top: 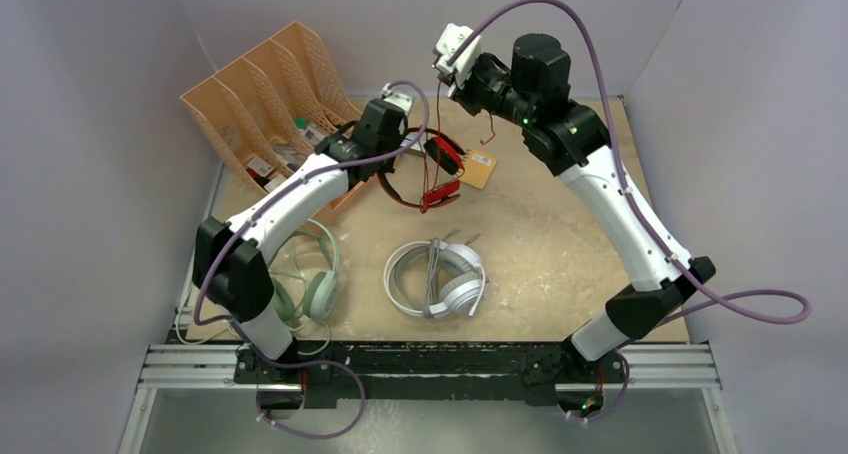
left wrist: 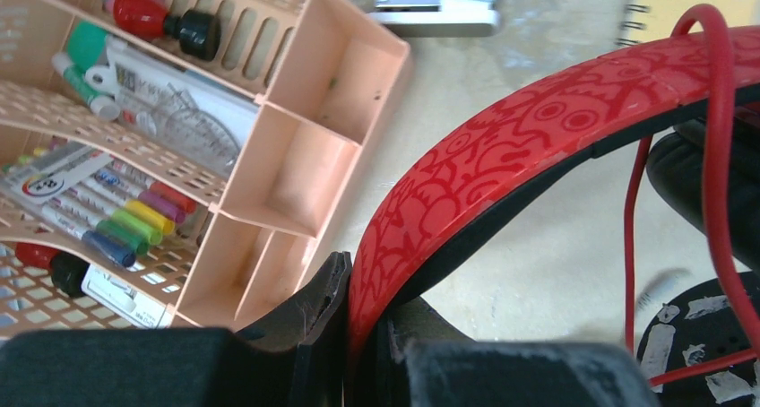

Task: Wrap the headphones
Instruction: Wrap the headphones cable around the headphones.

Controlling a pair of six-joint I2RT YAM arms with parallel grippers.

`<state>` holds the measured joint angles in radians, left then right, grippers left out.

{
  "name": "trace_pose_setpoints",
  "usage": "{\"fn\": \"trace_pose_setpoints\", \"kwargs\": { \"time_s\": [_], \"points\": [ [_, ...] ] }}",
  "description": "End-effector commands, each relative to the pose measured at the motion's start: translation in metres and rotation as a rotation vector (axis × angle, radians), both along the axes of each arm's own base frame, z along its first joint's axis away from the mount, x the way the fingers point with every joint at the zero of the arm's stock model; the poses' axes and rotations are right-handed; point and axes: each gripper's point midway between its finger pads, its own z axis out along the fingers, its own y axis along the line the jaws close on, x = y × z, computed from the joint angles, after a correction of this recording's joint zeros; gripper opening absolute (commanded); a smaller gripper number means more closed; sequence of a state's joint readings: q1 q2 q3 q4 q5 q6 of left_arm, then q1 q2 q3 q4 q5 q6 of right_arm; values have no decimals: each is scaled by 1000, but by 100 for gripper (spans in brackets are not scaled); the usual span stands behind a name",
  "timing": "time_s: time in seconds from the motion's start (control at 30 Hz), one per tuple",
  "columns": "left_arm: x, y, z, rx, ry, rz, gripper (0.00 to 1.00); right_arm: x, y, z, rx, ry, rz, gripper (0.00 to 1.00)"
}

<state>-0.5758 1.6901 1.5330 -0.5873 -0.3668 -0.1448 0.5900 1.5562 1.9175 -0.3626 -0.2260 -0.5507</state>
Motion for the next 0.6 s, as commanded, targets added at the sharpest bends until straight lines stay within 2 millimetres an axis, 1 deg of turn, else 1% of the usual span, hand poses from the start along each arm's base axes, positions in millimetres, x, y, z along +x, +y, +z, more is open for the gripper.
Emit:
{"fn": "trace_pose_setpoints", "kwargs": {
  "time_s": [0.0,0.07,0.17,0.23,0.33,0.4,0.47,0.57],
  "points": [
    [-18,-31,62,-115,-187,-122,0,3,-2,21,-58,-95,12,0],
    [-31,-39,71,-134,-206,-165,0,12,-5,17,-69,-84,-2,0],
    [-49,-45,89,-165,-237,-217,0,15,-5,7,-83,-55,50,0],
    [-62,-52,96,-171,-237,-264,0,18,-4,1,-87,-34,79,0],
    [-79,-59,108,-192,-243,-335,0,25,-2,-6,-51,10,117,0],
    [-88,-63,121,-237,-271,-374,0,28,-1,-12,-22,46,155,0],
    [-99,-69,136,-300,-297,-418,0,33,1,-23,-8,84,172,0],
    [-115,-79,155,-380,-314,-481,0,35,9,-40,16,147,218,0]
  ]
}}
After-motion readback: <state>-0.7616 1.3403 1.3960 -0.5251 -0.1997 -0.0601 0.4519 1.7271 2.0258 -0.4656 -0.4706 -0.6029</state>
